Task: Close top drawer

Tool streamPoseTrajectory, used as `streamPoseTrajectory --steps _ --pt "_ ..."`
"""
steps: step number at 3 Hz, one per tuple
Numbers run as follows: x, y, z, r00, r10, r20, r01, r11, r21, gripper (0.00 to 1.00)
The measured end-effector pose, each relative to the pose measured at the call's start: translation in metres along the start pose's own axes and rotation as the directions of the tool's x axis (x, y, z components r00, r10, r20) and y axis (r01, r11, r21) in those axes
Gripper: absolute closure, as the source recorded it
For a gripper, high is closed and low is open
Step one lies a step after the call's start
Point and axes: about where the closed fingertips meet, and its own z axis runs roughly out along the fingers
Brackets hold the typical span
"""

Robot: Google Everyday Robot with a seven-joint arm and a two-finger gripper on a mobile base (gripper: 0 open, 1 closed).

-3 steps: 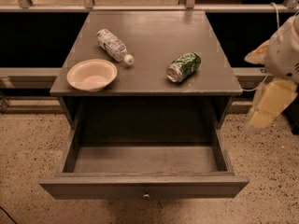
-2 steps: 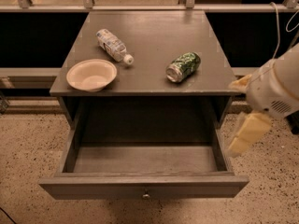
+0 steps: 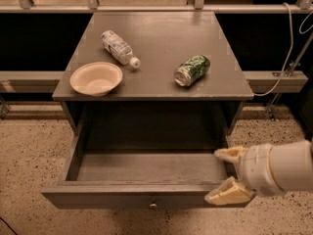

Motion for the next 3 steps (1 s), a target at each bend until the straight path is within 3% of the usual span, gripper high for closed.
streamPoseTrajectory --steps 1,2,3 --pt "0.027 0.028 0.032 0.998 0.017 0.053 -0.018 0.9998 0.004 0.50" --pt "0.040 0.050 0.056 0.997 0.011 0.079 -0.009 0.9995 -0.031 0.73" --pt "0.046 0.077 0.086 0.998 0.002 0.056 0.002 0.9972 -0.075 0.97"
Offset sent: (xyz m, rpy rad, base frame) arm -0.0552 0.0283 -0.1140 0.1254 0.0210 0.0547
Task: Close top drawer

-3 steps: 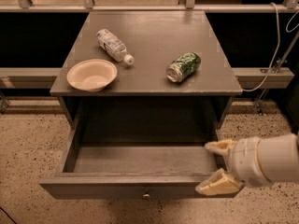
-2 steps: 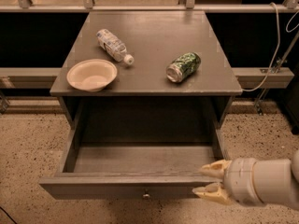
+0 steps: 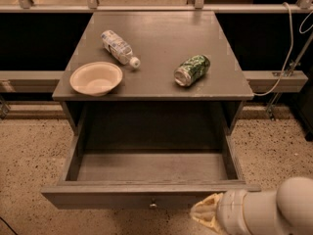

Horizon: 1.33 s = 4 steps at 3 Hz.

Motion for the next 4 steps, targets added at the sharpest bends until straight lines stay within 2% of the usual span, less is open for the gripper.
streamPoseTrajectory --steps 1,2,3,4 --pt "0.004 0.020 0.031 0.999 0.012 -0.048 -0.014 0.9995 -0.028 1.00" --pt "0.001 0.016 0.054 0.996 0.046 -0.076 -0.047 0.9989 -0.010 1.00" --pt "-0.003 0.016 0.053 0.996 0.050 -0.075 -0.049 0.9987 0.010 1.00" --pt "-0.006 0.016 0.048 0.997 0.025 -0.067 -0.020 0.9970 0.074 1.00"
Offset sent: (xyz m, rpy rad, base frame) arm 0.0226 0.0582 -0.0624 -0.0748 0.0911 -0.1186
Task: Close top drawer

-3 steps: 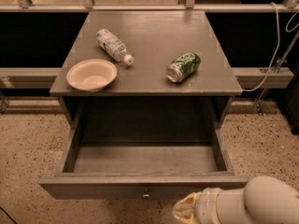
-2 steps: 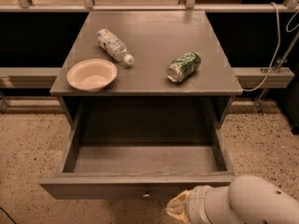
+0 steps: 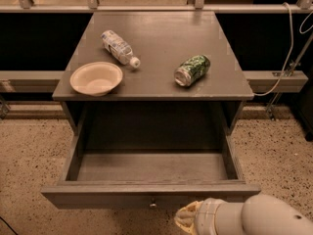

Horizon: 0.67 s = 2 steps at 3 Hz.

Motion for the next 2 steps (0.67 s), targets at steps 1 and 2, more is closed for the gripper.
streamPoseTrajectory --steps 1,2 --pt "-0.024 -0.031 0.009 0.989 -0.048 0.140 0.027 0.9885 0.149 1.00" --pt "-0.001 -0.049 0.023 0.972 -0.104 0.213 0.056 0.9742 0.218 1.00"
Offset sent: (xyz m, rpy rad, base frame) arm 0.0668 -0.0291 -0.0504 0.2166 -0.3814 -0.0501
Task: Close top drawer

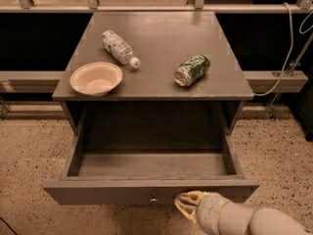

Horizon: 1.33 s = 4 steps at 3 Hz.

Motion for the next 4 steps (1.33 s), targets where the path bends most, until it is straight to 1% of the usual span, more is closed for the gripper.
streamPoseTrajectory --steps 1,2,3,4 --pt "0.032 -0.013 0.017 0.999 0.028 0.032 -0.028 0.9995 0.013 1.00" --pt "0.046 -0.028 0.033 0.998 0.043 0.049 -0.043 0.9990 0.013 1.00" --pt "0.032 -0.055 0.048 0.995 0.028 0.096 -0.030 0.9992 0.024 1.00" --pt "0.017 -0.071 0.055 0.992 0.013 0.127 -0.017 0.9994 0.031 1.00"
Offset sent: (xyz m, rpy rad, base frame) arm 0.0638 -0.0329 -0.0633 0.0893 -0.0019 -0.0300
